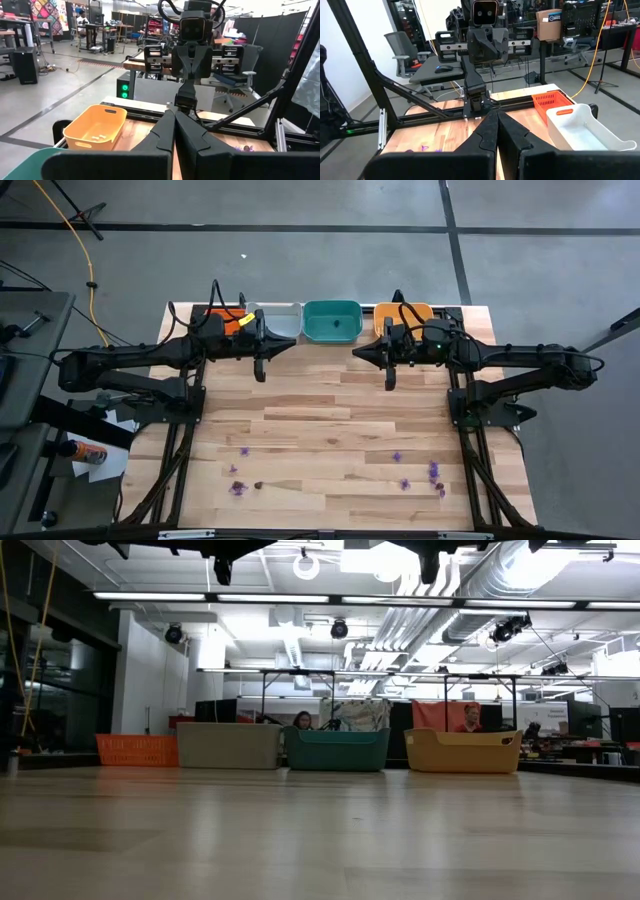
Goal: Sort Halloween decoration
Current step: Put the black skull into the green bin
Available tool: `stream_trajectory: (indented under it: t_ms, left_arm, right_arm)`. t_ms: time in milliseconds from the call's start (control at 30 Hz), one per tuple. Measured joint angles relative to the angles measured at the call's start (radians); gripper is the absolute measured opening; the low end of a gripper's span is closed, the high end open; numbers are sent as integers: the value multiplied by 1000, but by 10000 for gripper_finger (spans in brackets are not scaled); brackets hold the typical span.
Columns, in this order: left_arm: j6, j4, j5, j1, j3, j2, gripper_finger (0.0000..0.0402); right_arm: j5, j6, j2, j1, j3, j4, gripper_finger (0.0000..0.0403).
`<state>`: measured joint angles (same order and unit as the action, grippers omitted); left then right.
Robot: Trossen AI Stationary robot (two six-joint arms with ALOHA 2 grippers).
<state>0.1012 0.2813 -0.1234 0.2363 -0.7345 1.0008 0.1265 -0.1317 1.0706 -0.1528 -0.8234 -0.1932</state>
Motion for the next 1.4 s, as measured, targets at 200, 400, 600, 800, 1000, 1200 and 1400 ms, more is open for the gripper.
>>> stream_trajectory:
  t_ms: [200,400,600,800,1000,1200,1400]
  left_arm:
    - [12,0,-1,0,0,0,0]
    - [108,-75,1,-4,0,-1,7]
    - [253,-309,-142,-133,0,-5,58]
    - [453,-532,-177,-449,0,-5,106]
    - [660,-746,68,-804,0,29,124]
    - [725,-701,175,-969,0,187,138]
    - [692,-590,118,-1003,0,366,162]
  right_arm:
    - [0,0,0,0,0,0,0]
    - [0,0,0,0,0,3,0]
    - [-2,1,0,0,0,53,0]
    - [-26,1,0,0,0,119,0]
    - [-95,1,0,0,0,149,0]
    - [-150,1,0,0,0,151,0]
    - [-148,0,0,0,0,176,0]
